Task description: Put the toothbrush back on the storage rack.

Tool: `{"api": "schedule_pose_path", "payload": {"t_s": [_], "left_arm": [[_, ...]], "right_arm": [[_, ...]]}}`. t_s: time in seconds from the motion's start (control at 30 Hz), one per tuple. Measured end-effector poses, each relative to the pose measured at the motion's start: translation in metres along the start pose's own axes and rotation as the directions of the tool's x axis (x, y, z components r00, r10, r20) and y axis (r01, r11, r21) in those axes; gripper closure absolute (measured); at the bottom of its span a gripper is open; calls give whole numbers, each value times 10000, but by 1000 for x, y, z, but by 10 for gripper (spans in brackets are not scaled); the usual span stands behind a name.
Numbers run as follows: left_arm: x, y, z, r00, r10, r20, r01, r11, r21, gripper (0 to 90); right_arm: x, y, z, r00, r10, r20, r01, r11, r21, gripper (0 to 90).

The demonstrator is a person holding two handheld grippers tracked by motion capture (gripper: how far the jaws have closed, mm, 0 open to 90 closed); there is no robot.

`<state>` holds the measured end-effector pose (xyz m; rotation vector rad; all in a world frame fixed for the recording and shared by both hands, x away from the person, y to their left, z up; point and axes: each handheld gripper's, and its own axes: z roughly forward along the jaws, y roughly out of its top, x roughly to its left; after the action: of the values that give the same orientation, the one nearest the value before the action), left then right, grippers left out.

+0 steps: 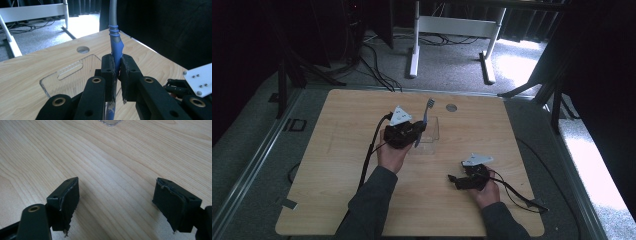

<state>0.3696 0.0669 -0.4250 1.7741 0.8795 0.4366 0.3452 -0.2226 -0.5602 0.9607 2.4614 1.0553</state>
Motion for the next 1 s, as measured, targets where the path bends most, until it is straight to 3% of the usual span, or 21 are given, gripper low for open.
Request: {"api": "schedule_pose_path", "payload": {"t_s": [0.57,1.0], "left_arm": [[5,3,4,9994,-144,-305,131,9990,-434,819],[8,5,7,9989,-198,-414,181,9990,-411,819]], "right_arm": [[0,0,0,10000,-22,7,22,10000,-4,206],[0,0,0,10000,0,-3,0,10000,-3,206]]}}
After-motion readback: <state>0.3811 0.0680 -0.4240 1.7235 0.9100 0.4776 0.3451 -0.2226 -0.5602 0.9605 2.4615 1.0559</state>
